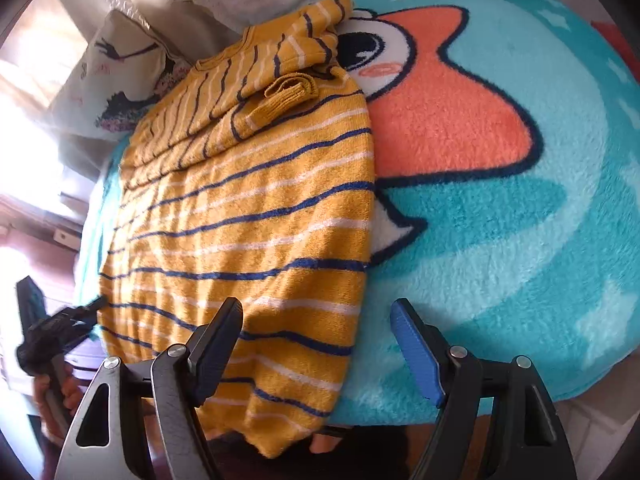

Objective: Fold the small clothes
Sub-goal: 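Withdraw the right tool from the folded sweater, then grasp the striped sweater hem with both grippers side by side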

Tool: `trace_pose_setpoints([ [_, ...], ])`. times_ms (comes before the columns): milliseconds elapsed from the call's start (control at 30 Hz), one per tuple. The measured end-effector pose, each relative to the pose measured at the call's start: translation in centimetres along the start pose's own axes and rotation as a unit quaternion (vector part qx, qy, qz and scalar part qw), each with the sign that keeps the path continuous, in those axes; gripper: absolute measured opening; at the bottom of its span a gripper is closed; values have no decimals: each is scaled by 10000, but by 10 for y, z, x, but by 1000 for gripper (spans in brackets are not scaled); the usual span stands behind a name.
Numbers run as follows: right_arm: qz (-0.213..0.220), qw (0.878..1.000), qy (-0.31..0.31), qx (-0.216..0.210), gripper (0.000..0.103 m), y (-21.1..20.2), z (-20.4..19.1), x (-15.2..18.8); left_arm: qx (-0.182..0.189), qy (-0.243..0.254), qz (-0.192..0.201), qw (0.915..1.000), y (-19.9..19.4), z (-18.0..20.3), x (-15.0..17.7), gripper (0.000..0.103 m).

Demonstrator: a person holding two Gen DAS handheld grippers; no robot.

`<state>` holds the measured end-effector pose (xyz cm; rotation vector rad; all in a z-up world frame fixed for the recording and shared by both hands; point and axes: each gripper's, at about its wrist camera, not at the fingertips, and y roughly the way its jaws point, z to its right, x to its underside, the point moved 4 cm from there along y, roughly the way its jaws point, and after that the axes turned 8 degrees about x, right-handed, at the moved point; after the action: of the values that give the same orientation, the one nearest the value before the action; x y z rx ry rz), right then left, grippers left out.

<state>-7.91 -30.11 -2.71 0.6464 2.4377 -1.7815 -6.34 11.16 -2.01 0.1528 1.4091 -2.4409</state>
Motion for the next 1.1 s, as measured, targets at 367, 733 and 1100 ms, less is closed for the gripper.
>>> trace_pose_setpoints([
  [367, -342, 9951, 387, -841, 81, -2, 1, 19, 438, 119, -359, 9983, 4, 5, 23, 40],
  [733, -602, 9951, 31, -786, 81, 0, -21, 41, 867, 74, -630, 9942, 7, 20, 54, 41],
  [1100, -854, 9932, -404, -681, 59, 7, -31, 56, 534, -398, -467, 9967, 2, 11, 59, 14],
])
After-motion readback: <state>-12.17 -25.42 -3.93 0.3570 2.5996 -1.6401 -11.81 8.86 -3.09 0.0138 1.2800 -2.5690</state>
